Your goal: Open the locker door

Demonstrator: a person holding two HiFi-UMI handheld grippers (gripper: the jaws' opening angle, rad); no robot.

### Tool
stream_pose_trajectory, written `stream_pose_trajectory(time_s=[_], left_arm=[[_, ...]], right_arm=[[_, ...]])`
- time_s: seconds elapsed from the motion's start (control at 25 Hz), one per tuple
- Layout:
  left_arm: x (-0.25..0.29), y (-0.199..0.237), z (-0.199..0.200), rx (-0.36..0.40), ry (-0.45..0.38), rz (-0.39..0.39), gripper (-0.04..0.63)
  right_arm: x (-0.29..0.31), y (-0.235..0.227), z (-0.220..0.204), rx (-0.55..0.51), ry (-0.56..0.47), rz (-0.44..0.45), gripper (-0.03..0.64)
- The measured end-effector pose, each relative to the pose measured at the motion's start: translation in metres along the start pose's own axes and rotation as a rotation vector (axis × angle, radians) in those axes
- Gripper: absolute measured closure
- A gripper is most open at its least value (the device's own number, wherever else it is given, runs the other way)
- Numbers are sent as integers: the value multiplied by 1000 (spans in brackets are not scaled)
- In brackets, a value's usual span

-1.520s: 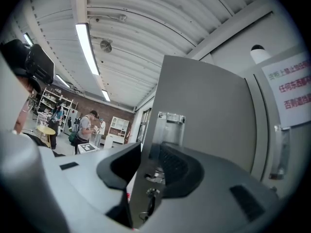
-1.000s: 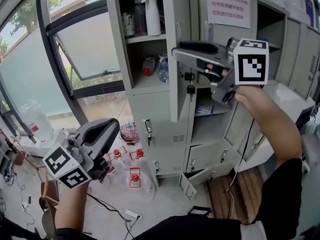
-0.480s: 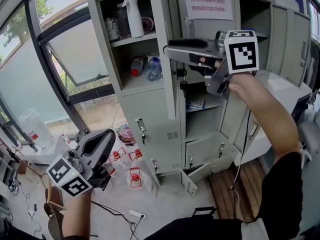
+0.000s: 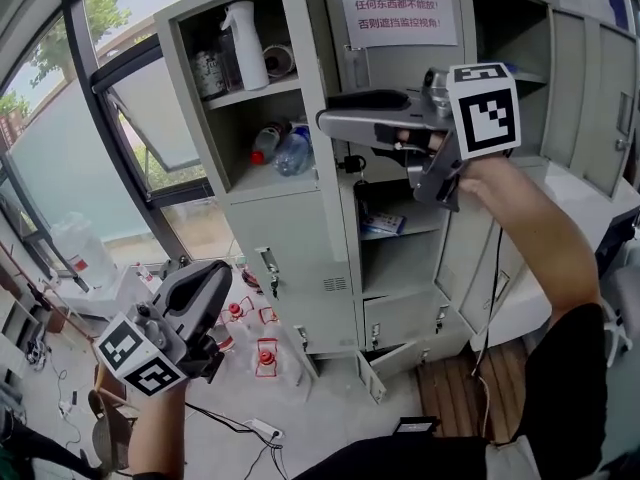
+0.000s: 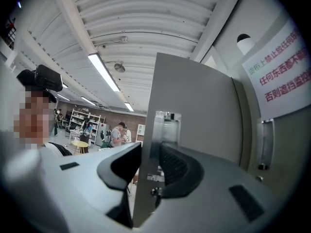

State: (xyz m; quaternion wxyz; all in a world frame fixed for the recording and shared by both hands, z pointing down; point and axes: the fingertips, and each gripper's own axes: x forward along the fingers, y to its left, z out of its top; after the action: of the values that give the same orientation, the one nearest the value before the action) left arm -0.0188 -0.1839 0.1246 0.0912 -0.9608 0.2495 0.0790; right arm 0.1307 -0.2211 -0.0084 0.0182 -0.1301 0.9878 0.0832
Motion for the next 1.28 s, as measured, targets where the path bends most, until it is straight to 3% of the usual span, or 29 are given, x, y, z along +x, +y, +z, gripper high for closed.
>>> stream_pose_trajectory(time_s=[0.6,1.28], left_arm=[[54,-30,-5,36,11,34,577],[79,-43,-17,32,29,42,577]], right_arm=[[-47,-16,0,13,-23,93,489],[-75,-24,-1,-13,-25,57,479]])
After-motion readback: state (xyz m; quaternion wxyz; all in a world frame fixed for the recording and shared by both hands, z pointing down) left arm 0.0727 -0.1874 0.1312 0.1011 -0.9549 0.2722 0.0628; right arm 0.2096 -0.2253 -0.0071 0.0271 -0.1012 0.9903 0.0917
